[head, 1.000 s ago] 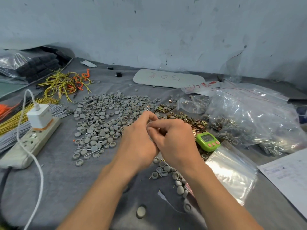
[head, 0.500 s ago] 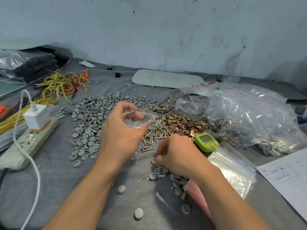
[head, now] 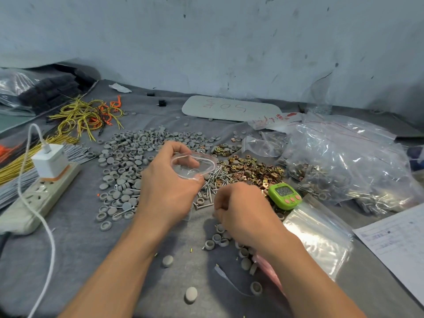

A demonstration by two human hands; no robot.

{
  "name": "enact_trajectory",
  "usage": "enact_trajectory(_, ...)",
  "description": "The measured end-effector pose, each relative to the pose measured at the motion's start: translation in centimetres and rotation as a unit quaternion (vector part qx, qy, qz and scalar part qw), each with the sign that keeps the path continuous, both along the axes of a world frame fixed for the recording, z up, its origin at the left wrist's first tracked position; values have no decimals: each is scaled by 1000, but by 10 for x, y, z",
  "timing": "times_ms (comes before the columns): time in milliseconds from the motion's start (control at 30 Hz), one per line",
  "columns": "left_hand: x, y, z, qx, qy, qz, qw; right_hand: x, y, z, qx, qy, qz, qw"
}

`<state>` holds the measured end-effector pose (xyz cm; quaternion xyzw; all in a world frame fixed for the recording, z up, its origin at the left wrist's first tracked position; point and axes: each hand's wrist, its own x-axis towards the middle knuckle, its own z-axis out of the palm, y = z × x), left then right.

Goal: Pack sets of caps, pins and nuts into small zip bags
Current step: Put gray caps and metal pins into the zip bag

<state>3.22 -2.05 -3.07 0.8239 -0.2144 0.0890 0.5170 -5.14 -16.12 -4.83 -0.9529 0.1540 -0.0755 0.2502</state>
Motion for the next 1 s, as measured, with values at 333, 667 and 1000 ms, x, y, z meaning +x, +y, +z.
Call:
enact_trajectory(333, -9, -12, -7, 92, -9, -87, 992, -2, 6, 20, 148, -273, -26, 950)
enact_trajectory(667, -1, -4, -3, 5, 22, -65, 998, -9, -10, 22, 71, -313, -147, 936)
enact_trajectory(1000, 4, 4, 0, -31, 24, -27, 999, -20, 4, 8, -28, 116, 45, 992)
